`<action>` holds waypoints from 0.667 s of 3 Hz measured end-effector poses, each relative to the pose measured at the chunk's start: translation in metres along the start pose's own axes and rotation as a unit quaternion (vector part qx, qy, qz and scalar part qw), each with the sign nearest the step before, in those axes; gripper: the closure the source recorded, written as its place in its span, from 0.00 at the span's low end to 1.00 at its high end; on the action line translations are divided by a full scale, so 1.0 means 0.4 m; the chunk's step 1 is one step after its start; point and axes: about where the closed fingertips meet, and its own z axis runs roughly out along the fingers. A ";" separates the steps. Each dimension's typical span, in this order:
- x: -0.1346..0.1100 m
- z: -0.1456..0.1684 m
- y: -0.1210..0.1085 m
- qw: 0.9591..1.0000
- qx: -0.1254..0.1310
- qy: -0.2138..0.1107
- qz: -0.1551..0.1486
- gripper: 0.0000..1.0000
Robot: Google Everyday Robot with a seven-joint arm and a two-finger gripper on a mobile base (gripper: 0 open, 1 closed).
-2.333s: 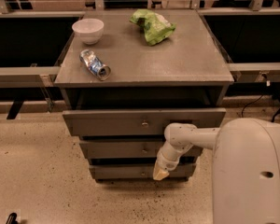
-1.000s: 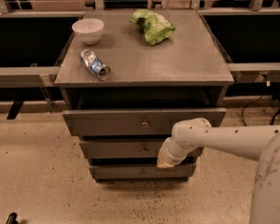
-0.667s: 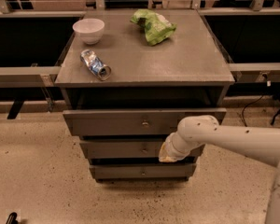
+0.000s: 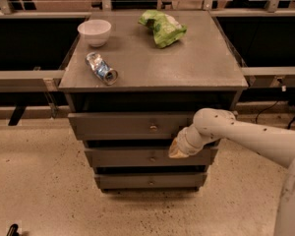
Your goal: Close top drawer
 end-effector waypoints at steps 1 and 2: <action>0.001 -0.001 -0.046 1.000 0.010 0.004 0.000 1.00; 0.000 -0.001 -0.046 1.000 0.010 0.004 0.000 1.00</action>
Offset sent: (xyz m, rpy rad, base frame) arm 0.0476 0.0037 0.0130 -0.0179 -0.0699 -0.0135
